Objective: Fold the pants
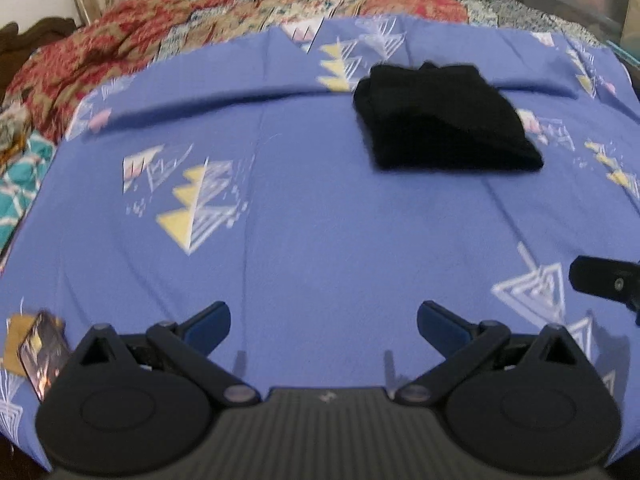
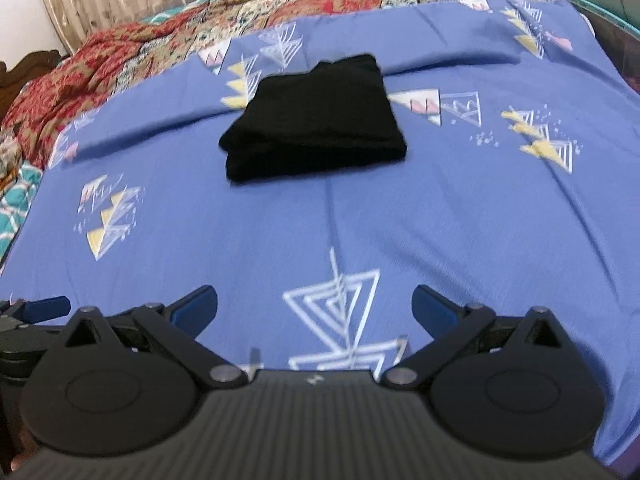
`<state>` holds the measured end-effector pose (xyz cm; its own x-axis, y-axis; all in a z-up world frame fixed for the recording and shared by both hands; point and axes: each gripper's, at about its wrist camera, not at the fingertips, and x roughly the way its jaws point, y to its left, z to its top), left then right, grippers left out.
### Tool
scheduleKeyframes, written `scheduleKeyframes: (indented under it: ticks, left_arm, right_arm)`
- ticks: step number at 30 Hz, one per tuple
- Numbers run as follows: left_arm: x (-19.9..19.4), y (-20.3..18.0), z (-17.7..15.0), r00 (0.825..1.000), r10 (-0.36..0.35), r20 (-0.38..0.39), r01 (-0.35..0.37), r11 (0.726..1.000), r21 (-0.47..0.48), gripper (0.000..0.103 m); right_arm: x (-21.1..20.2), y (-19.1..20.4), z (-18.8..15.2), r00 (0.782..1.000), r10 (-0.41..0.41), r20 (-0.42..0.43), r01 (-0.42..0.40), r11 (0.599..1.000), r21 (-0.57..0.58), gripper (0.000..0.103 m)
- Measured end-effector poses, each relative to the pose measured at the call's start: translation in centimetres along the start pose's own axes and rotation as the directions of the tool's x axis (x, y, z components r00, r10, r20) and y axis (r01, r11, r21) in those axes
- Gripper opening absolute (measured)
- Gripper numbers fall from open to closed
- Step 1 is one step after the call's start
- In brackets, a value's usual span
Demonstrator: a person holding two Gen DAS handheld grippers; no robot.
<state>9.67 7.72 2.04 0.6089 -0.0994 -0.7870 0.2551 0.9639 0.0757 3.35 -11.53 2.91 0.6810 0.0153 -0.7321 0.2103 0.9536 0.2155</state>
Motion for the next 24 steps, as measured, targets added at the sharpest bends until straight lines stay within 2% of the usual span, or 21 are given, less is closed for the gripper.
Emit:
scheduleKeyframes:
  ticks: [9,15,24]
  left_arm:
    - [-3.1,-4.3,3.4,0.992,0.036,0.118,-0.032,0.999,-0.036,0.103]
    - [-4.2,-8.9,4.6,0.991,0.054,0.124,-0.055,0.999,0.0,0.103]
    - [-6.0,-16.0,4.9,0.992,0.018,0.128,-0.031,0.995,0.098,0.103]
  right_arm:
    - [-2.8,-3.8,3.2,0.997,0.045,0.067,-0.046,0.999,0.015,0.103]
    - [-5.3,-7.8,3.3,0.99,0.03,0.135,-0.035,0.999,0.039,0.103]
    - [-8.1,-13.8,2.3,0.978,-0.027,0.207,0.005,0.995,0.101,0.103]
